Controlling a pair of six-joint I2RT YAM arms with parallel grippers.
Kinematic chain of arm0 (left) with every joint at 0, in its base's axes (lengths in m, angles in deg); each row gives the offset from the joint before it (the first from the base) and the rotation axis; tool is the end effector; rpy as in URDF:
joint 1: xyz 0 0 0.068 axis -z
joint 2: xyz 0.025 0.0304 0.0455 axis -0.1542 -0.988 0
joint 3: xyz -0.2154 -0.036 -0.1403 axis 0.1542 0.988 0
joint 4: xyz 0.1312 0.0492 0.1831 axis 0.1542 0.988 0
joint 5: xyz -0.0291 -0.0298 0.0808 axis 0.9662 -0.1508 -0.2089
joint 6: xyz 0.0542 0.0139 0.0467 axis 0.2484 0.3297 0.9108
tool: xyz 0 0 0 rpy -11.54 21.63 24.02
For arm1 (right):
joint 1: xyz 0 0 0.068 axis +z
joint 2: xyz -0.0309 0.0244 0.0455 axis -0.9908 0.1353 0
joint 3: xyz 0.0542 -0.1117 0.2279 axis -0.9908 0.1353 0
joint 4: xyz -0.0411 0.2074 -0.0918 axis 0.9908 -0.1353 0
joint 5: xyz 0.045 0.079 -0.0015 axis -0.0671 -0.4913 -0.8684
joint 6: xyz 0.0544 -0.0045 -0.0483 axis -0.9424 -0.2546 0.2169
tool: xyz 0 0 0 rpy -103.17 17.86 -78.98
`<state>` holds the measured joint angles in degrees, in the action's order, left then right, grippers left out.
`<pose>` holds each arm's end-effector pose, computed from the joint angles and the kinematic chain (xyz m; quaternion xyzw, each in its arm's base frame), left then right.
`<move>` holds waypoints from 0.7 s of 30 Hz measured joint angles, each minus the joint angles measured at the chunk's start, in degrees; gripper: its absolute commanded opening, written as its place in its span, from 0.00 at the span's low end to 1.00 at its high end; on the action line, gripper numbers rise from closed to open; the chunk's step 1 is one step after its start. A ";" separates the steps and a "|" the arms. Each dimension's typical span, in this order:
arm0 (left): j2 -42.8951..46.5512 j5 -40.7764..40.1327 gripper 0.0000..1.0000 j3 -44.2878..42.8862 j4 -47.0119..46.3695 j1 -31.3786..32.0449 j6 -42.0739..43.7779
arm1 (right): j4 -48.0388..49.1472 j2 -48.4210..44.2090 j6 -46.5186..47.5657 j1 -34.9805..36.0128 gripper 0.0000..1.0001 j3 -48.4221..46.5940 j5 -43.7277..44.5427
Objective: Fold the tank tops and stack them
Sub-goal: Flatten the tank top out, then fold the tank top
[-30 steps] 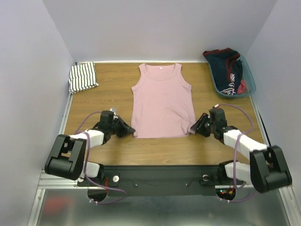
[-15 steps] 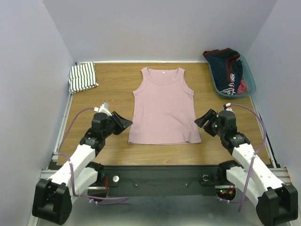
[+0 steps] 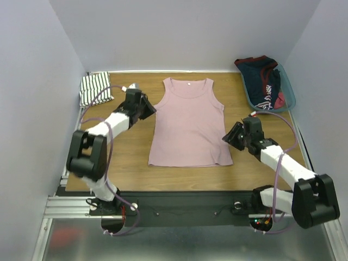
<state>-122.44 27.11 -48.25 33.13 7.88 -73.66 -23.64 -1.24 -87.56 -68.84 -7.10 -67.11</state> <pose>0.3231 -0.1035 0.2303 -0.1551 0.8485 -0.2808 0.4208 0.2113 0.0535 0.1821 0.2266 0.8955 0.2024 0.3253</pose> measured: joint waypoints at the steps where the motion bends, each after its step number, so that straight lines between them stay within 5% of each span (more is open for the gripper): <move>1: -5.11 -0.50 0.42 -4.83 0.31 -0.09 1.42 | 0.83 1.11 0.17 0.26 0.49 -0.70 0.33; 10: -28.28 -1.99 0.48 -23.63 5.86 -0.74 8.48 | 4.85 10.80 0.50 0.94 0.48 0.37 3.54; 21: -31.17 -3.82 0.46 -27.78 7.65 -1.95 11.02 | 9.09 12.83 2.14 -2.23 0.50 0.35 5.88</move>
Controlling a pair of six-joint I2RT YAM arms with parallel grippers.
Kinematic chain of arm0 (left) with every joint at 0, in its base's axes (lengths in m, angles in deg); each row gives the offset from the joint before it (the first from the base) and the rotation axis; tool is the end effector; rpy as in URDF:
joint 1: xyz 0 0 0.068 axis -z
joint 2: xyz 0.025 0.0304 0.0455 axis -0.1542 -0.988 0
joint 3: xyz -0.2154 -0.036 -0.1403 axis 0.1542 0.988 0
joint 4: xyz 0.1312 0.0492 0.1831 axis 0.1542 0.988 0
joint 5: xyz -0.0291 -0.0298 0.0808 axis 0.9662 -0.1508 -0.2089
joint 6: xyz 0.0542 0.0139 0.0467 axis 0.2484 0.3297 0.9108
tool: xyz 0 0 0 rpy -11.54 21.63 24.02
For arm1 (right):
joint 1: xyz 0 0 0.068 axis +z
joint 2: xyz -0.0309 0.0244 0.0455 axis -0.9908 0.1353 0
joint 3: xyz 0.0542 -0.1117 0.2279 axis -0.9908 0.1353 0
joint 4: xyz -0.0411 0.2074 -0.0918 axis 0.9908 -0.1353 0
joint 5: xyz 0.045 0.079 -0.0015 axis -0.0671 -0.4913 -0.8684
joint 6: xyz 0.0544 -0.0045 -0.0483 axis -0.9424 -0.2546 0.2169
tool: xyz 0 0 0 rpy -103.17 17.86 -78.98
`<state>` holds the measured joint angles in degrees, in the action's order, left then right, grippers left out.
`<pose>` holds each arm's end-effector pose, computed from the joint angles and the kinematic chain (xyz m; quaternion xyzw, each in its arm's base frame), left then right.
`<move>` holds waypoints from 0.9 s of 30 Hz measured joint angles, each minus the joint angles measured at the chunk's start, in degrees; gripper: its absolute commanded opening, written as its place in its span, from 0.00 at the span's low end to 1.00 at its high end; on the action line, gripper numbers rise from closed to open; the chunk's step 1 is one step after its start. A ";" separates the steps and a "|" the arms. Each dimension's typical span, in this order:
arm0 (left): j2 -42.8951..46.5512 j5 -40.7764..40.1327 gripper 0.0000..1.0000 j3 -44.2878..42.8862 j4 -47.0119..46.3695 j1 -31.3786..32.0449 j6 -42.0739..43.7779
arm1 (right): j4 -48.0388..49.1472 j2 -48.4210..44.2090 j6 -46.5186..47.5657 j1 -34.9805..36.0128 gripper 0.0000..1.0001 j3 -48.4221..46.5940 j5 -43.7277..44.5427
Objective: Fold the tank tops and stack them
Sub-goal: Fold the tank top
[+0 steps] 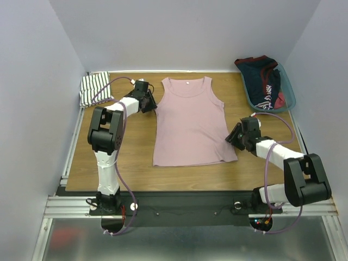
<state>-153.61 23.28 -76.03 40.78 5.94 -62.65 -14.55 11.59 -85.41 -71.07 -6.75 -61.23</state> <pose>0.4353 -0.1172 0.1643 -0.1116 0.9009 -0.1734 0.3820 0.2401 0.0442 0.1475 0.2488 0.9031 0.1323 0.3239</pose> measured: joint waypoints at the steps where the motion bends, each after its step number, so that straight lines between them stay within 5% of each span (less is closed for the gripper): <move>1: 0.00 0.07 0.46 -0.02 -0.02 -0.22 0.00 | -0.07 -0.20 0.24 -0.72 0.50 0.00 0.00; 12: -0.04 0.07 0.50 -0.55 1.03 -1.07 0.48 | -7.91 -11.26 2.49 0.39 0.61 1.33 1.25; 18: 0.02 1.70 0.50 -0.50 0.63 -1.05 1.75 | -12.87 -10.43 -0.66 24.79 0.58 -9.27 10.43; 27: 0.02 4.66 0.49 -0.42 0.24 -0.85 3.56 | -13.99 15.30 -5.73 51.82 0.50 -27.61 20.52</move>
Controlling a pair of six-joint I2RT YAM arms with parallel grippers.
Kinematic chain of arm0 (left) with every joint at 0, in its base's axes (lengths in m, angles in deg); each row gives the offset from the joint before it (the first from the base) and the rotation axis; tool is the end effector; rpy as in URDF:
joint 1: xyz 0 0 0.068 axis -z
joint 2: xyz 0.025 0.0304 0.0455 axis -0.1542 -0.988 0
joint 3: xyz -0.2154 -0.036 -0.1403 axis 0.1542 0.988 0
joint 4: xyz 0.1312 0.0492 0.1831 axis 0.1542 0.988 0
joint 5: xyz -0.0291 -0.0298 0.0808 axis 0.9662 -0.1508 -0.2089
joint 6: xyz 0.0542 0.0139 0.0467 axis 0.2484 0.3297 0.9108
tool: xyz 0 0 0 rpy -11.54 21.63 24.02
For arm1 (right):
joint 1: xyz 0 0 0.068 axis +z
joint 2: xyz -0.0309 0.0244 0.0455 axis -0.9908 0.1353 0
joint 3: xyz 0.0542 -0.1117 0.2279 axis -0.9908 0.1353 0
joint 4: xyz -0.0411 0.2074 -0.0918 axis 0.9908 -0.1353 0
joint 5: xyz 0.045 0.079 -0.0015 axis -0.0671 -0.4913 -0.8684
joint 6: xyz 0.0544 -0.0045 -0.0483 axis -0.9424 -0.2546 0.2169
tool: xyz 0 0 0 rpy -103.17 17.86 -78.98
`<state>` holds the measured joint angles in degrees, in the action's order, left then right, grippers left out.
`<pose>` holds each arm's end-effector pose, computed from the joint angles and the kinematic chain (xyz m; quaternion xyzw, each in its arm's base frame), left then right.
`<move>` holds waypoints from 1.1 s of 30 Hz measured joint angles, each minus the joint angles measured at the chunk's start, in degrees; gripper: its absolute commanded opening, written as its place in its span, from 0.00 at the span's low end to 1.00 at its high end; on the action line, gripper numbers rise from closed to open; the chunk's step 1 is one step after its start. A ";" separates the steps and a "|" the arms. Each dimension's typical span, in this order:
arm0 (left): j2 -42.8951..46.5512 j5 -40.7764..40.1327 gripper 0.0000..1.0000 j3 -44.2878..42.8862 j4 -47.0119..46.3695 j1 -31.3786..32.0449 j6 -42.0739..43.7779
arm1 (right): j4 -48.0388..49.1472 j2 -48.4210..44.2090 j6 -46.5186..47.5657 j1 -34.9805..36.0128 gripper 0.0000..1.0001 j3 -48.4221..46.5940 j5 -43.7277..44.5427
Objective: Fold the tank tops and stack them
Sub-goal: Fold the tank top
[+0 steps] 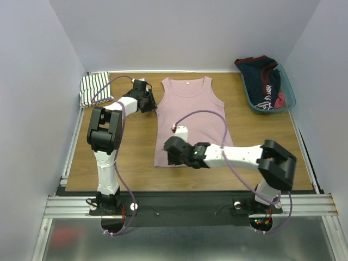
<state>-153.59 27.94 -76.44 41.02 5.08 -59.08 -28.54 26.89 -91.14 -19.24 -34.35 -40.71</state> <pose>0.4363 -0.1155 0.1664 -0.0730 0.9030 -0.1934 0.3766 0.1682 0.2768 0.1980 -0.0640 0.9228 0.1585 0.3452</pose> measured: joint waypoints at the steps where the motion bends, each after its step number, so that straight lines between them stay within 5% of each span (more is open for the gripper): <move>1: 0.00 0.24 0.49 0.00 0.00 0.09 0.22 | -0.35 2.62 -0.13 1.68 0.50 -2.05 0.37; 18: 0.00 0.92 0.34 0.00 0.68 0.57 1.99 | -5.29 22.97 0.74 9.44 0.48 -21.62 5.01; 27: 0.00 0.85 0.13 0.00 0.96 0.57 2.43 | -6.86 26.25 1.81 9.49 0.14 -24.46 6.01; 33: -0.02 0.17 0.00 -0.07 1.03 0.57 2.19 | -7.21 25.86 2.27 9.46 0.08 -24.09 5.11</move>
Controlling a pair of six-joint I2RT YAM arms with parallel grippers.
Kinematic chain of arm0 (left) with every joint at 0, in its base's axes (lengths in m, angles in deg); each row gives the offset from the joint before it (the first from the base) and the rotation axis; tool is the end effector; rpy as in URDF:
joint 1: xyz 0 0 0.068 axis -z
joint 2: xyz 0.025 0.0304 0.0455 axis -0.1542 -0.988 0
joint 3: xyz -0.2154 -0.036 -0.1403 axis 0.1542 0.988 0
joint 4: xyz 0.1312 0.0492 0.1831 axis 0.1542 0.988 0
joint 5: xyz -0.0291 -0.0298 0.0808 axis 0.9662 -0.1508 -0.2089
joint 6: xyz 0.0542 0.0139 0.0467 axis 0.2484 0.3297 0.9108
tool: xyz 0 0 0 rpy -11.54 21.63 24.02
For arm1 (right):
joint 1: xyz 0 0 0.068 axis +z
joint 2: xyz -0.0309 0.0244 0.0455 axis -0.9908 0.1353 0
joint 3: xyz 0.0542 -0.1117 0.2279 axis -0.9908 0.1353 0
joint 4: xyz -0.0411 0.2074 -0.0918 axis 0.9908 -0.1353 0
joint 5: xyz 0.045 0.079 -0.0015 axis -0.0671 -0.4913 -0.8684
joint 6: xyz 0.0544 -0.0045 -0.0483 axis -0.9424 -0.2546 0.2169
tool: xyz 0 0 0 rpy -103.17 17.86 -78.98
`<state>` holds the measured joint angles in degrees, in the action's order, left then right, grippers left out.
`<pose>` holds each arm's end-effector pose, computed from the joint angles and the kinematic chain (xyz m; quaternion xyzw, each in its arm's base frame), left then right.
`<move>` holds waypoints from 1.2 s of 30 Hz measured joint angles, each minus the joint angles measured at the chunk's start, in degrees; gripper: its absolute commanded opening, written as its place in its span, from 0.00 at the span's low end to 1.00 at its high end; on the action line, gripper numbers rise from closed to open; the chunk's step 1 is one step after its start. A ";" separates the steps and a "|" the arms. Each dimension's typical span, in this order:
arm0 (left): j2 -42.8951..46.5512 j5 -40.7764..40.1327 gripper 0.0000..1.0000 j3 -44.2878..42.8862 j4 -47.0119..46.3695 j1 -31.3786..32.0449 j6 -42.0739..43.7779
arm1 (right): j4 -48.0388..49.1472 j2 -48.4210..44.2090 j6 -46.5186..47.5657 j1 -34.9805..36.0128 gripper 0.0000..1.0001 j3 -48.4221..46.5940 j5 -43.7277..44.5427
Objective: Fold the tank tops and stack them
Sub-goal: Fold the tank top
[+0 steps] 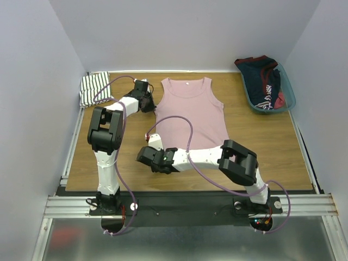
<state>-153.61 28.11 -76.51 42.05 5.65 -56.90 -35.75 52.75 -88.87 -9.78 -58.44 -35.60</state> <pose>0.4338 -0.1197 0.1648 -0.0515 0.9080 -0.1869 0.3714 0.1515 0.3831 0.1522 -0.1649 0.9234 0.0908 0.3346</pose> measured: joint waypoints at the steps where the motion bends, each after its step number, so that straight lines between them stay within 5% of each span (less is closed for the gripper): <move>1: 0.00 -0.26 0.00 0.00 0.00 0.00 -0.02 | -0.02 -0.22 0.20 0.02 0.08 0.22 -0.42; 6: 0.26 -1.31 0.00 0.68 -0.61 0.04 -0.92 | 0.24 -4.13 1.07 0.81 0.08 5.35 -3.02; 10: 3.21 -1.95 0.00 5.14 -1.29 0.22 -2.58 | 0.11 -9.09 1.07 2.75 0.32 11.41 -4.90; 12: 4.83 -2.60 0.16 6.99 -0.94 0.44 -3.28 | 0.11 -11.65 1.05 3.93 0.51 13.66 -6.25; 14: 5.79 -3.30 0.34 8.00 -1.01 0.55 -3.85 | 0.09 -14.51 0.68 5.20 0.57 15.56 -7.48; 16: 6.56 -3.82 0.40 8.37 -0.85 0.52 -3.87 | 0.02 -17.18 0.55 6.14 0.59 16.52 -7.96; 21: 9.53 -4.74 0.42 8.44 -0.72 0.48 -3.91 | 0.24 -25.00 0.57 6.67 0.51 16.96 -6.27; 24: 11.39 -5.11 0.36 8.44 -0.76 0.46 -3.74 | 0.24 -26.84 0.55 6.54 0.40 15.78 -3.72; 27: 11.78 -5.01 0.30 8.41 -0.90 0.48 -3.30 | 0.31 -23.69 0.57 6.34 0.30 12.04 -2.64; 36: 10.19 -3.17 0.34 8.11 0.31 0.48 -1.16 | -0.15 -8.13 1.66 6.34 0.30 0.66 -0.76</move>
<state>-143.42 24.94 -68.40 42.36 6.13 -58.06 -35.91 44.62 -87.21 -3.44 -57.78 -36.36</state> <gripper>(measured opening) 0.303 0.296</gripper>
